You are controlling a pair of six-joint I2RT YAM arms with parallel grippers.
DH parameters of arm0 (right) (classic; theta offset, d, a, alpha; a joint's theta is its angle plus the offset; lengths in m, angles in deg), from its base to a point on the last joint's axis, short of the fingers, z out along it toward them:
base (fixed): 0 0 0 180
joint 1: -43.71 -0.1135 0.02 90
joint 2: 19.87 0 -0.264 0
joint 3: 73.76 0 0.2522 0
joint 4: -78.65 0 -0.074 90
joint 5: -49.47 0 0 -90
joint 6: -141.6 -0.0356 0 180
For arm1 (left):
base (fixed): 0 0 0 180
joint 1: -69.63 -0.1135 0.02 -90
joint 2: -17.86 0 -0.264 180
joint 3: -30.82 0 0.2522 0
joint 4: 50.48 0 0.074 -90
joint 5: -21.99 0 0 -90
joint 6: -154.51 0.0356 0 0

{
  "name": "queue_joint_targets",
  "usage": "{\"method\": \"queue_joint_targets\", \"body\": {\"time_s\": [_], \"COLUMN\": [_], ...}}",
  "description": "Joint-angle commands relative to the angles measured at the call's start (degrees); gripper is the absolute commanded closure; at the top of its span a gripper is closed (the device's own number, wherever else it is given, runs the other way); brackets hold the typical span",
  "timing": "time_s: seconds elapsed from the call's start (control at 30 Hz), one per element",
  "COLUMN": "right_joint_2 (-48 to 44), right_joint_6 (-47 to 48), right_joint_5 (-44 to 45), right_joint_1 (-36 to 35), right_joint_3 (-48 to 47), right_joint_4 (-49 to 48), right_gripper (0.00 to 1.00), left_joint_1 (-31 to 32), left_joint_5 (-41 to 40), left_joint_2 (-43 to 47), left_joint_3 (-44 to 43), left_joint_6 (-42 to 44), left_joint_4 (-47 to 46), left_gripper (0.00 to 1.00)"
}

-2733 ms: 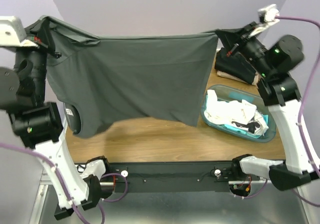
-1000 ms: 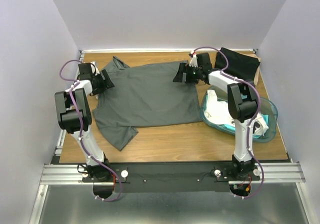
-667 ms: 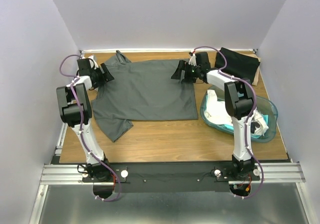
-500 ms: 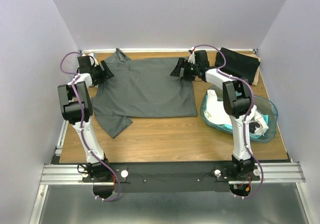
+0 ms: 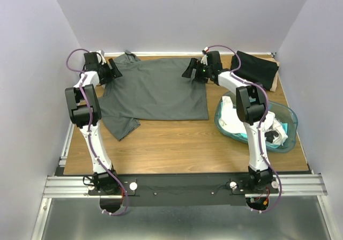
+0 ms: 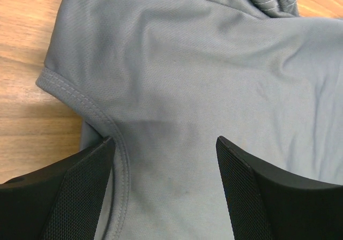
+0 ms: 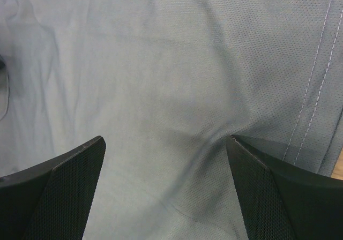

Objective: Fold and stack the t-shirts
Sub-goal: Flatten the tshirt out

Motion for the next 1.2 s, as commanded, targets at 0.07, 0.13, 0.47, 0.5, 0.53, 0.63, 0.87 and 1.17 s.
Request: {"method": "queue_joint_targets", "body": {"time_s": [0.07,0.13,0.47,0.5,0.53,0.63,0.87,1.17], "right_joint_2": [-1.89,-4.26,-14.02,-14.99,-15.43,-16.14,-14.91,-12.8], "right_joint_6": [5.06,5.59,0.94,0.85,0.76,0.67,1.29,1.02], "right_joint_5": [-0.12,-0.3,-1.53,-1.62,-1.71,-1.97,-1.44,0.13], "right_joint_1": [-0.12,-0.12,-1.53,-1.53,-1.79,-2.58,-3.46,-3.46], "right_joint_3": [-1.97,-1.89,8.38,9.61,12.15,15.85,18.5,19.03], "right_joint_4": [3.75,3.83,3.92,3.92,3.83,3.83,3.75,3.83], "right_gripper": [0.0,0.0,0.0,0.0,0.0,0.0,0.0,0.0], "left_joint_1": [1.37,1.72,3.48,3.57,3.75,3.75,3.66,2.87], "left_joint_5": [0.26,-0.7,-8.71,-8.27,-7.31,-5.2,-4.05,-2.38], "left_joint_2": [6.71,10.57,23.86,24.39,24.83,25.62,23.61,16.76], "left_joint_3": [-1.47,0.63,18.19,19.79,21.29,26.38,28.86,27.55], "left_joint_6": [0.15,0.59,3.49,3.41,3.32,3.23,3.49,1.3], "left_joint_4": [3.84,4.1,8.68,8.24,7.88,6.65,4.98,1.47], "left_gripper": [0.16,0.16,0.16,0.16,0.16,0.16,0.16,0.16]}}
